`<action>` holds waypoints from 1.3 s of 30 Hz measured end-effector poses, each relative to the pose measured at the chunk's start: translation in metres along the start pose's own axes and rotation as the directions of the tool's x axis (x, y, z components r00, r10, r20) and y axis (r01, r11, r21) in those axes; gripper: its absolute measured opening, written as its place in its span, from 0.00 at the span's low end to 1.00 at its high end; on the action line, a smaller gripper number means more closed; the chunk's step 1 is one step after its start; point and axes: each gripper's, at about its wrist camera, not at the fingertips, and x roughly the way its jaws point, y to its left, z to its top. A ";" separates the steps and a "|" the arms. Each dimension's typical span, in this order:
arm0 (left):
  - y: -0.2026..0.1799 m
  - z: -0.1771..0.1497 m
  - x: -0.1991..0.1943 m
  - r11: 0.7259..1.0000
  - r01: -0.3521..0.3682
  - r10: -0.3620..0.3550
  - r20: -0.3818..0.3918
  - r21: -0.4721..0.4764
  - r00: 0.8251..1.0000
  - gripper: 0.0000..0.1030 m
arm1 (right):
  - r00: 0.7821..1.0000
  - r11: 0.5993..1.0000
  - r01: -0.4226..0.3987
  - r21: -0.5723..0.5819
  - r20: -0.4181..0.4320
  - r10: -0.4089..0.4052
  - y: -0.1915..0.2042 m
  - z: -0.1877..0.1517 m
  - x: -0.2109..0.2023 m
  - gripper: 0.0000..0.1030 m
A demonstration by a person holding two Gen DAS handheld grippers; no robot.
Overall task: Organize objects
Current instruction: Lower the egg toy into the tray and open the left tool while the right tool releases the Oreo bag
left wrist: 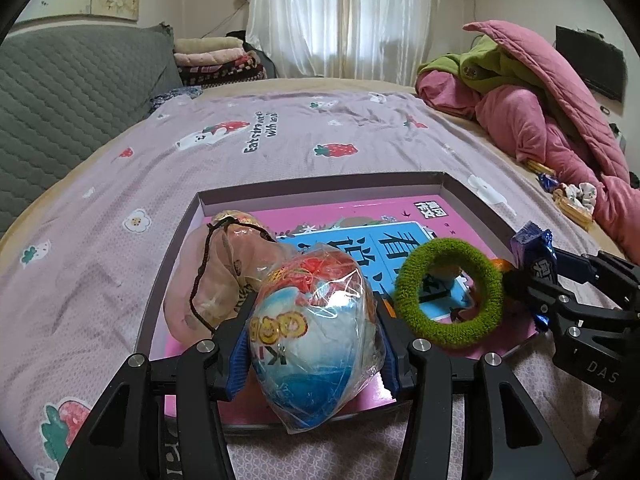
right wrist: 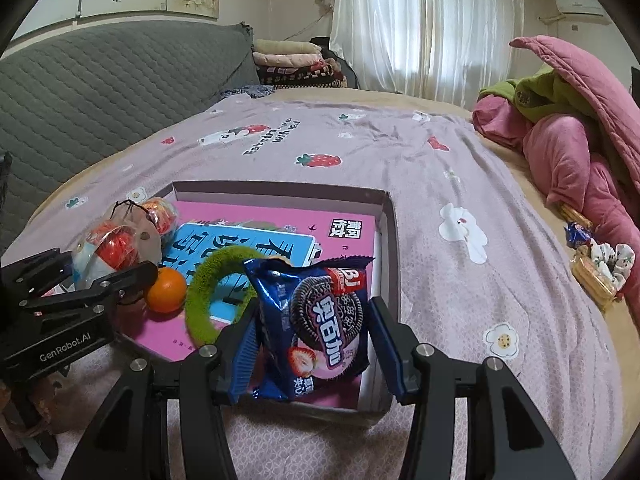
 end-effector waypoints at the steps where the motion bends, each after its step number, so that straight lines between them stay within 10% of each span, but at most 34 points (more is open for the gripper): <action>1: 0.000 0.000 0.001 1.000 -0.001 0.001 0.001 0.000 1.000 0.51 | 1.000 1.000 0.000 0.002 -0.002 0.000 -0.001 0.000 0.000 0.51; 39: 0.021 0.002 0.000 0.997 0.015 -0.016 -0.016 -0.071 1.000 0.53 | 1.000 1.000 -0.003 0.030 -0.011 0.004 -0.007 -0.001 -0.001 0.51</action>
